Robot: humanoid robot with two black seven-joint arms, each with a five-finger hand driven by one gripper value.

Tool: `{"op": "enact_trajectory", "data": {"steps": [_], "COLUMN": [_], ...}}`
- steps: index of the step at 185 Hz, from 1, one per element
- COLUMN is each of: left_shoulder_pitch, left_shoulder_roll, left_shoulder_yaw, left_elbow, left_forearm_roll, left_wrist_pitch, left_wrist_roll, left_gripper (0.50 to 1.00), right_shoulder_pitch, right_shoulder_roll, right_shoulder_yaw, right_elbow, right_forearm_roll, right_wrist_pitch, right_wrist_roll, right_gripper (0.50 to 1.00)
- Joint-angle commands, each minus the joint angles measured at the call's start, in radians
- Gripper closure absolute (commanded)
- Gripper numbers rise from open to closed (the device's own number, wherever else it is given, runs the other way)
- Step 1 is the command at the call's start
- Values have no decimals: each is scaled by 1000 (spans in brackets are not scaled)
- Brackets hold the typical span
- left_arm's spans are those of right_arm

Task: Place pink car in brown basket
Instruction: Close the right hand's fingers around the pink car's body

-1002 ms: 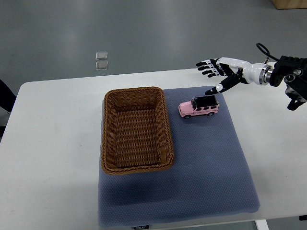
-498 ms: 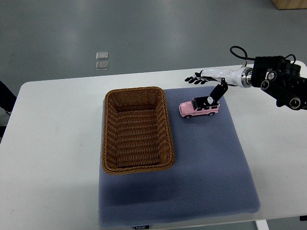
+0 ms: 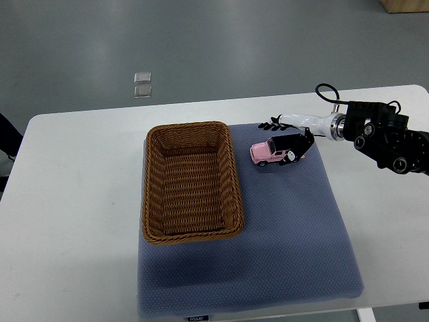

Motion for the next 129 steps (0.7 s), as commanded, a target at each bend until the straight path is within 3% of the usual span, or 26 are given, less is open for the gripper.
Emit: {"op": "enact_trajectory", "data": {"steps": [1, 39, 61, 93, 112, 129], "left_shoulder_pitch": [0, -1, 0, 0, 0, 0], "left_shoulder_roll": [0, 0, 0, 0, 0, 0], "left_shoulder_yaw": [0, 0, 0, 0, 0, 0], "left_elbow": [1, 1, 1, 1, 0, 0], "left_forearm_roll": [0, 0, 0, 0, 0, 0], "left_wrist_pitch": [0, 0, 0, 0, 0, 0], "left_wrist_roll": [0, 0, 0, 0, 0, 0], "left_gripper": [500, 500, 500, 500, 500, 500], "right_shoulder_pitch": [-5, -5, -4, 1, 7, 19], "right_shoulder_roll": [3, 20, 21, 18, 17, 11], "right_shoulder_yaw": [-12, -14, -41, -47, -44, -41], "right_elbow": [-2, -18, -18, -16, -16, -15], "right_forearm_roll": [0, 0, 0, 0, 2, 9], "right_wrist_pitch": [-12, -20, -20, -20, -14, -11], "right_wrist_roll": [-1, -4, -5, -2, 2, 4], "right_gripper": [640, 724, 846, 955, 1000, 1000]}}
